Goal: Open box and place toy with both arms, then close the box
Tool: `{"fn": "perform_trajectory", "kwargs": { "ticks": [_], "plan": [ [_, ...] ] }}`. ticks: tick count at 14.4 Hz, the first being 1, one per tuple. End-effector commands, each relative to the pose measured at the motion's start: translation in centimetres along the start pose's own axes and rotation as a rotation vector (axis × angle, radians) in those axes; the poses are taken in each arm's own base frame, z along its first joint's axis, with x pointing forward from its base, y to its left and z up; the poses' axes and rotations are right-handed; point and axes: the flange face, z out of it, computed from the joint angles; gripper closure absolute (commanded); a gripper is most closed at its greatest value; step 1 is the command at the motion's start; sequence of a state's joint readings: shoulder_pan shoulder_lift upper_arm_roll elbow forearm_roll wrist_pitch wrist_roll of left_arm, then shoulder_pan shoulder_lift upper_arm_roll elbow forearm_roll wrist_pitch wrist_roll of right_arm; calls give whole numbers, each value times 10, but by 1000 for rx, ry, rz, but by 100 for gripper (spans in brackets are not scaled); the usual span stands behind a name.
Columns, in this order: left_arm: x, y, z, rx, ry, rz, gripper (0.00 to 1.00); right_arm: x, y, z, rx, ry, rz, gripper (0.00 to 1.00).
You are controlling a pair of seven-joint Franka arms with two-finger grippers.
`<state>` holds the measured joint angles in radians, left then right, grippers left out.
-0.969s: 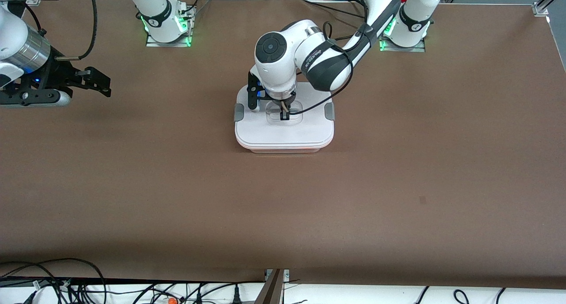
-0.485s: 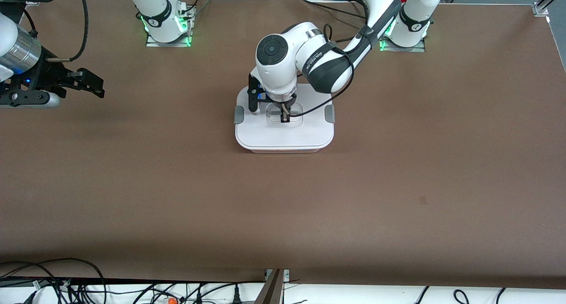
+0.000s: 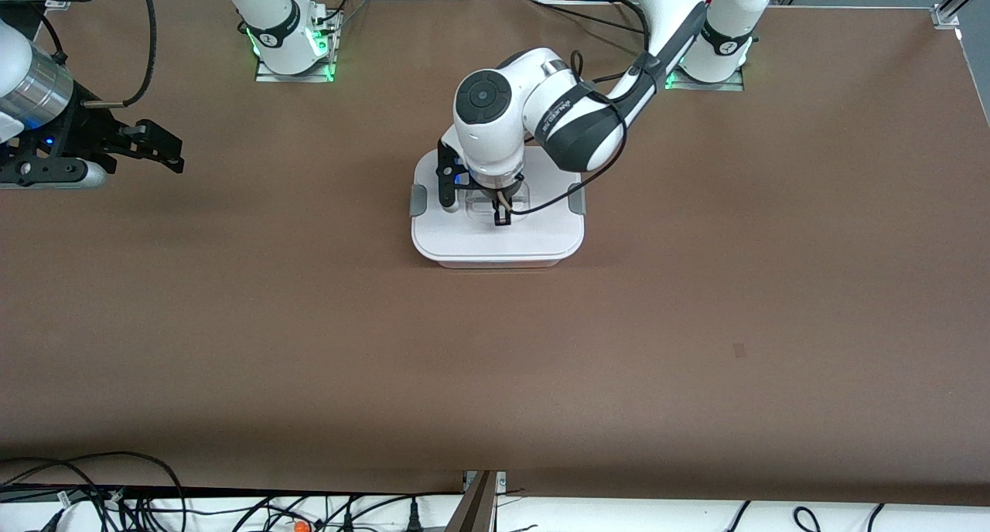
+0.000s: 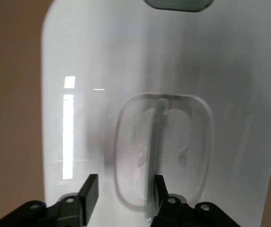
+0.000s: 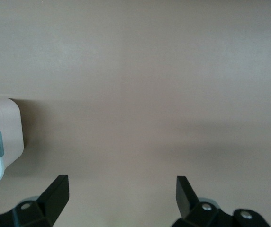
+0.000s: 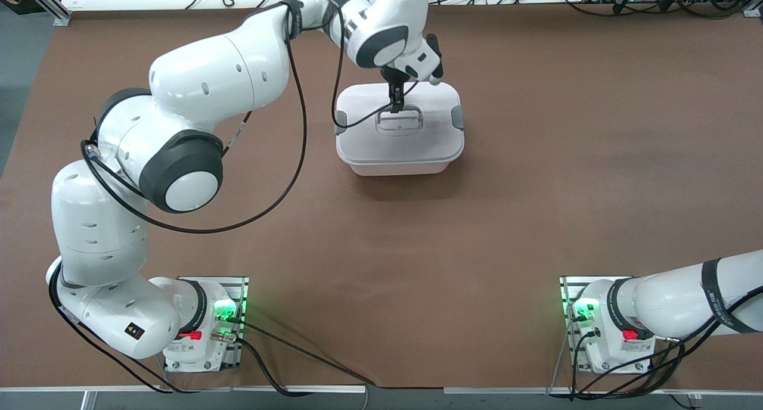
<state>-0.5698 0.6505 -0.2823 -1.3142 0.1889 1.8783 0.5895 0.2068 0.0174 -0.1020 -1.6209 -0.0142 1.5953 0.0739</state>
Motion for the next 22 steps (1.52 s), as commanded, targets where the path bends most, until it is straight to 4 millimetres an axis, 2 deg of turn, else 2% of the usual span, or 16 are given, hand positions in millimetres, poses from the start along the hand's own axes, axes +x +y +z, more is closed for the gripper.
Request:
{"fn": "perform_trajectory", "kwargs": {
  "ticks": [1,2,6,9,10,11,14,16,19,21,22],
  "plan": [
    [-31,-37,-31,-20,9,-85,0,1,-2,-2,2,-8,0,0],
    [-44,-50,-43,-20,13,-109,0,1,-4,-1,1,-12,3,0],
    [-102,-100,-58,-1,19,-200,0,4,-3,3,-1,-14,6,0],
    [-147,-127,-54,-35,-18,-272,0,9,-2,10,-1,-18,9,0],
    [-160,-134,-61,-24,-21,-292,0,9,-2,11,-1,-18,11,0],
    [-183,-140,-86,19,-21,-330,0,9,-2,11,-1,-18,11,0],
    [-272,-169,-142,117,-20,-483,0,5,0,7,-1,-23,14,0],
    [-324,-178,-167,114,30,-586,0,2,9,4,-1,-37,26,0],
    [-389,-182,-196,134,61,-710,0,-2,8,2,0,-43,23,0],
    [-421,-173,-212,139,72,-816,0,2,9,1,-1,-25,25,0],
    [-436,-167,-213,107,88,-887,0,5,9,0,-4,-5,25,0]
  ]
}}
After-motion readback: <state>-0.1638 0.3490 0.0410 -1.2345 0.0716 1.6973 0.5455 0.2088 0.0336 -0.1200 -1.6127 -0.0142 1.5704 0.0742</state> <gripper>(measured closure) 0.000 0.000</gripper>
